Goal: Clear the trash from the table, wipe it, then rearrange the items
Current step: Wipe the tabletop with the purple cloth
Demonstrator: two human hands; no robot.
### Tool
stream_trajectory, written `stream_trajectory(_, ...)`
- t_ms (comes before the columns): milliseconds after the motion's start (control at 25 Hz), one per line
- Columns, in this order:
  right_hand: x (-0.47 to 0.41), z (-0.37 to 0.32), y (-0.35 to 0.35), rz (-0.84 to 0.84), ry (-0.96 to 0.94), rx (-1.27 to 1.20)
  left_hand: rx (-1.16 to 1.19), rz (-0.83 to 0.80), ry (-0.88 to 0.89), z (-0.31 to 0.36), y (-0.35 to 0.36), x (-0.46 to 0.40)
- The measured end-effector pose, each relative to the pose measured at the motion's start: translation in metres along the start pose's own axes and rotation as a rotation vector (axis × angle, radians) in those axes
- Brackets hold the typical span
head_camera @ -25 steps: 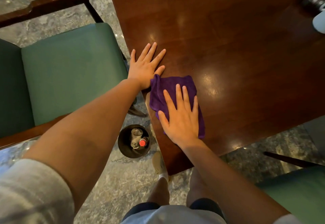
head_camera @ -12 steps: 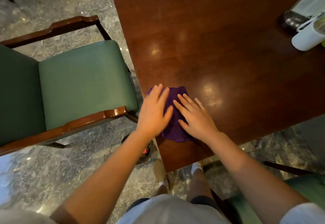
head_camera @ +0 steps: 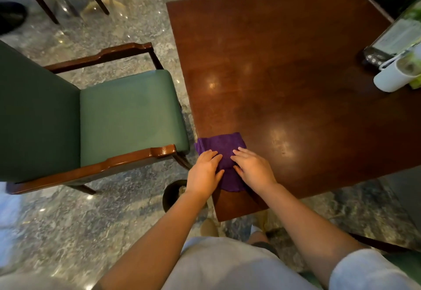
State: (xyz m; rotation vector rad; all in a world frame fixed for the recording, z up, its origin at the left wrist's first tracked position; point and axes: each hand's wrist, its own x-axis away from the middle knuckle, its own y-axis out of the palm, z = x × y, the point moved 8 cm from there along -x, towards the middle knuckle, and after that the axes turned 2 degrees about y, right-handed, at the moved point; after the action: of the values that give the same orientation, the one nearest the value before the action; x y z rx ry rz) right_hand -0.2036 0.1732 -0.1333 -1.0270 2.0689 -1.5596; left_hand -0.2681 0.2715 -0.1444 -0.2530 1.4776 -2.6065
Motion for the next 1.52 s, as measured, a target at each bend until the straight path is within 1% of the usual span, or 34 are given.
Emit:
stream_trajectory(200,-0.012,-0.004,-0.031,0.114,-0.053,-0.041,0.097,0.1,-0.044,0.005,-0.027,-0.008)
stream_trajectory(360,-0.048,0.002,-0.069,0.166,-0.129,-0.065,0.108,0.182,-0.067,0.016,-0.061,-0.042)
stream_trajectory(480,-0.084,0.007,-0.103,0.177,-0.228,-0.095,0.128,0.256,-0.09,0.027,-0.092,-0.076)
stream_trajectory(600,-0.12,0.011,-0.14,0.206,-0.348,-0.129,0.094,0.329,-0.133,0.037,-0.121,-0.107)
stream_trajectory(720,-0.154,0.009,-0.168,0.213,-0.453,-0.119,0.061,0.387,-0.156,0.041,-0.147,-0.133)
stream_trajectory(840,-0.186,0.005,-0.188,0.263,-0.545,-0.099,0.011,0.424,-0.194,0.036,-0.167,-0.159)
stream_trajectory(1000,-0.231,0.006,-0.185,0.254,-0.559,-0.067,-0.072,0.37,-0.212,0.016,-0.173,-0.199)
stream_trajectory(1160,-0.264,0.015,-0.16,0.24,-0.522,-0.037,-0.135,0.295,-0.246,-0.013,-0.154,-0.233)
stream_trajectory(1320,-0.275,0.03,-0.117,0.118,-0.467,0.014,-0.161,0.201,-0.26,-0.03,-0.115,-0.245)
stream_trajectory(1440,-0.276,0.037,-0.097,0.051,-0.474,0.069,-0.146,0.186,-0.272,-0.037,-0.096,-0.246)
stream_trajectory(1520,-0.275,0.04,-0.087,-0.002,-0.476,0.135,-0.151,0.134,-0.293,-0.042,-0.086,-0.244)
